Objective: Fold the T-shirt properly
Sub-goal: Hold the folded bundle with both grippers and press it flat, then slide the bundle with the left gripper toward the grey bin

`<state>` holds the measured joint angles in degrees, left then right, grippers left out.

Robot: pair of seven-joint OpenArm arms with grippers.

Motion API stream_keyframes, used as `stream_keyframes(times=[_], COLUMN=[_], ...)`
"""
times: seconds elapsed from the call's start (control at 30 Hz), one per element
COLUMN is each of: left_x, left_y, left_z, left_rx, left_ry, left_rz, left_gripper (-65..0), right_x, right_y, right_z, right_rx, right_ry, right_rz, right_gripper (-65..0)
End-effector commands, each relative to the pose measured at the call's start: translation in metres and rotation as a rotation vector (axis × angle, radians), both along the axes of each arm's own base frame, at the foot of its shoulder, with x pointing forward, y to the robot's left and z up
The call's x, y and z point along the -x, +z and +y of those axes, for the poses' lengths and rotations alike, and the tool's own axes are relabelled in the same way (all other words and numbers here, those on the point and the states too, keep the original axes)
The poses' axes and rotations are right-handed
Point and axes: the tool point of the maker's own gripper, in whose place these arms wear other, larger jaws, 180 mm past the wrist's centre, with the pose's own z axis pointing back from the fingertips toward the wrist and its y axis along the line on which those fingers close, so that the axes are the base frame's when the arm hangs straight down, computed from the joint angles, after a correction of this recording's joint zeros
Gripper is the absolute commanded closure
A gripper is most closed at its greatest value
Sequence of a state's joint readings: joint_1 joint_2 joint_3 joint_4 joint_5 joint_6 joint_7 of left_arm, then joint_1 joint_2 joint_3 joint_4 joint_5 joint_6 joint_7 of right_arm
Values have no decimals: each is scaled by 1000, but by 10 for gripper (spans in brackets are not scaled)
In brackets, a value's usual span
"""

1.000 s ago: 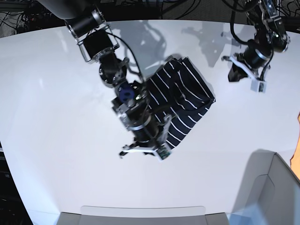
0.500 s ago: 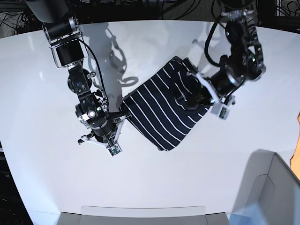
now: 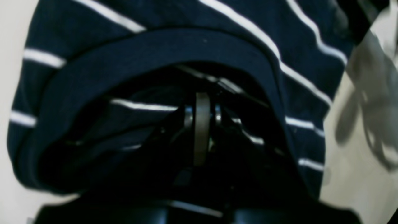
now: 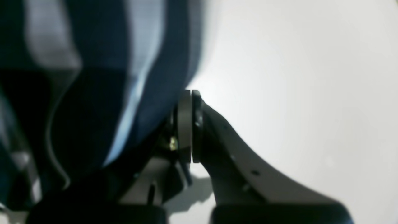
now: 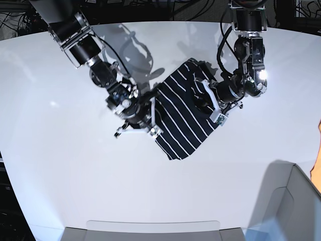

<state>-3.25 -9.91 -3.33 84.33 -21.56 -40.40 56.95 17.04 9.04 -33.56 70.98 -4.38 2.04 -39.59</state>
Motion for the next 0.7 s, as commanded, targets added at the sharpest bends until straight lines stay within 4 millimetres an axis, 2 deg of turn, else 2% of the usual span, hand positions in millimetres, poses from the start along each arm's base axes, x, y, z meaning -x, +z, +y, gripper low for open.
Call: stream_keyframes(times=[0.0,0.13,0.27,0.33,0.43,0.57,0.67], left_x=[-24,-44,-45,-34,-19,6,22], left_y=[25,67,104,107,112,93,75], left_z=[18,46,62,65,58,43,29], left_rx=[-18,-29,-66,-84,-103,-115,-145], left_ry=[47,132,171,174,149,94,19], left_rz=[-86,-212,-326,-337,-354,-286,-209], left_gripper=[0,0,0,0,0,0,0], right_x=[-1,24,26,20,2,-30,-59], right_y=[11,15,38,56,89,122,134], right_z=[9,30,36,27,7,-10,-14], right_rx=[-21,-68,-134,-177,-232,-255,-231], right_ry=[26,77,65,19,-60,-108,-118], right_rz=[-21,-22,-68,-107,-189,-275,-304], right_gripper=[0,0,0,0,0,0,0])
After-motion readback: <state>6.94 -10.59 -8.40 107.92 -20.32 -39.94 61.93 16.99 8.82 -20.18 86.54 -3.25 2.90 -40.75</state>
